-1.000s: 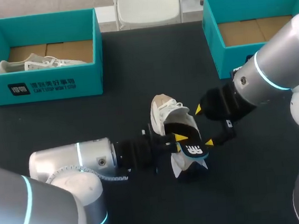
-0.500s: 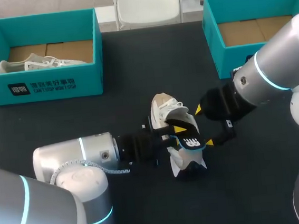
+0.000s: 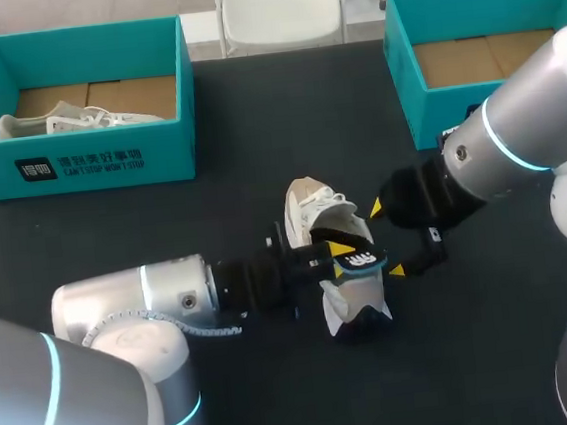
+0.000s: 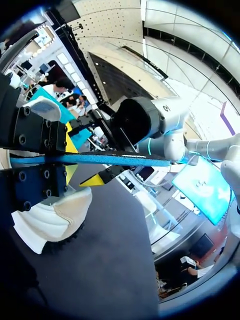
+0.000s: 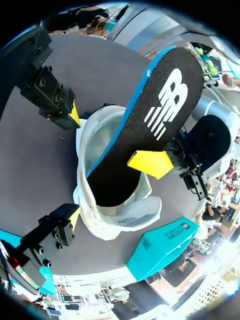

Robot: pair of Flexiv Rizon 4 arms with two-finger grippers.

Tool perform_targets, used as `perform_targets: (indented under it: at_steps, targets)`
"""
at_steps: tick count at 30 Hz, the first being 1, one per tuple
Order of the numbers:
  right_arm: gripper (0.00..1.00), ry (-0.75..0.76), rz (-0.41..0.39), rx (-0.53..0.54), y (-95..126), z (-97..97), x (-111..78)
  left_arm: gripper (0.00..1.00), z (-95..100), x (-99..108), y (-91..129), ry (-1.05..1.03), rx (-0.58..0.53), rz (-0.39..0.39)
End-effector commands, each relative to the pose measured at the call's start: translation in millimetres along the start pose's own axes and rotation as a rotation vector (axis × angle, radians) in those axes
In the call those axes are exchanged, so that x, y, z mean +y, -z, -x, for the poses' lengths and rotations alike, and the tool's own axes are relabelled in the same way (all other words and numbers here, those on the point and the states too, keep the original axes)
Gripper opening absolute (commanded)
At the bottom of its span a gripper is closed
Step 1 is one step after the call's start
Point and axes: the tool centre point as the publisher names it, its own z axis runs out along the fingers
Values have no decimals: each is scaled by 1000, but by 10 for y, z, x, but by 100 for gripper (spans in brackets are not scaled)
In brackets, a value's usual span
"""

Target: Take the shoe out of the shoebox, open the shoe tongue, remove and reinsert the insole, then place the shoe into the shoebox

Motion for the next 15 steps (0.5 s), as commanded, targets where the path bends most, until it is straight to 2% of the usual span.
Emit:
perform_targets:
  at_steps: [1, 6, 15]
  targets:
    - [100, 1, -1, -3, -9, -12, 4, 0, -43, -50, 50, 4, 10, -6]
    - [100, 1, -1, -3, -9, -12, 4, 0, -102, 74, -14, 14, 42, 12]
    - [100, 1, -1, -3, -9, -12, 4, 0, -88, 357, -49, -10, 50, 46]
